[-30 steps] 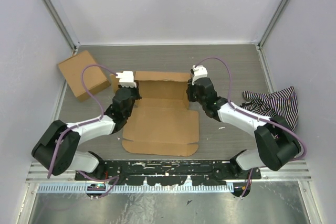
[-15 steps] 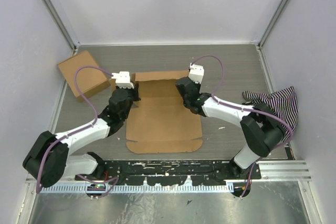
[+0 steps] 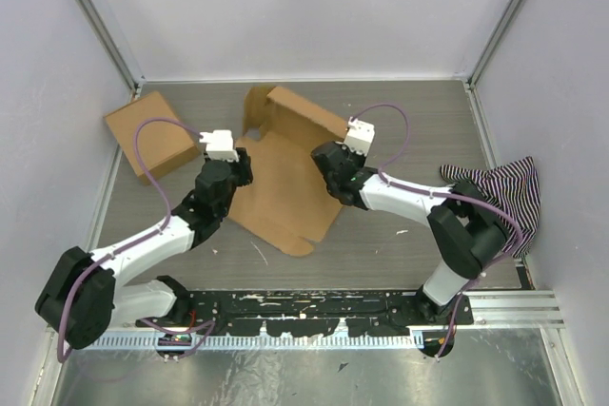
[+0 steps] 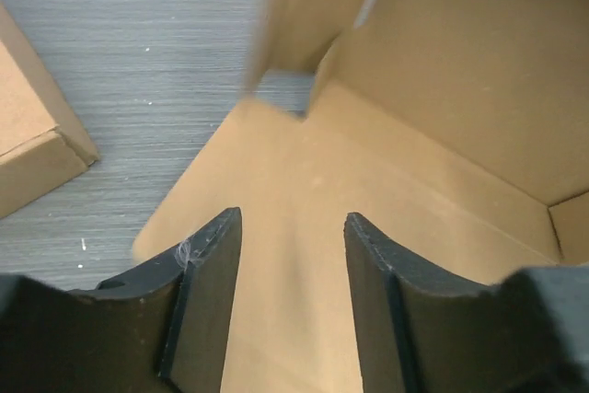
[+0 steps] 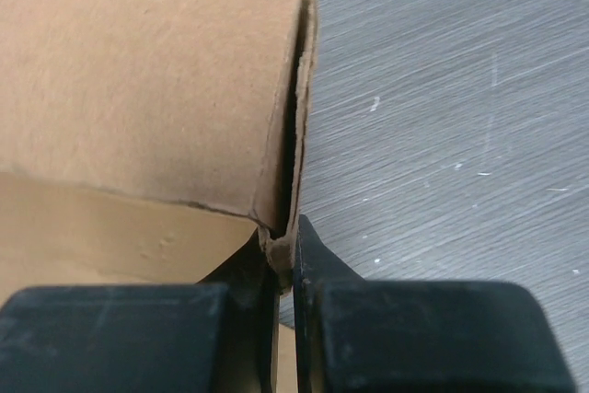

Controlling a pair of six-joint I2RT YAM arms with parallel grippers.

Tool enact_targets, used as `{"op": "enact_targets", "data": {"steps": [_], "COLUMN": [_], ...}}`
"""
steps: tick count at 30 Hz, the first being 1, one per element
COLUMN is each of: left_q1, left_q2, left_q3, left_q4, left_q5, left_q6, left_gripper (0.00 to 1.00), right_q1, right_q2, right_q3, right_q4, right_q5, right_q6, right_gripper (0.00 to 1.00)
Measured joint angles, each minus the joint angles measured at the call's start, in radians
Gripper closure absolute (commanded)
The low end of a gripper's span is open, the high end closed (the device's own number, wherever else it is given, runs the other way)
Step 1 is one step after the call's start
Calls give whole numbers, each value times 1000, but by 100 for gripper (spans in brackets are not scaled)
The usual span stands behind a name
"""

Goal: Fold the paper box

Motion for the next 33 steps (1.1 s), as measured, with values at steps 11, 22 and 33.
{"op": "enact_targets", "data": {"steps": [11, 22, 33], "left_q1": [50, 209, 303], "left_q2": [-51, 281, 406], "left_q3": [138, 266, 225], "left_q4": [-113, -43, 124], "left_q5": [-76, 11, 113], "left_q6": [61, 59, 3], "left_gripper": [27, 29, 31], "right_q1": [-248, -388, -397], "right_q2": [-293, -362, -319], "right_q3": [-228, -285, -288], "right_q4": [31, 111, 193], "right_q5": [-215, -466, -540], "right_q6": [-321, -566, -612], "right_gripper": [99, 99, 99]}}
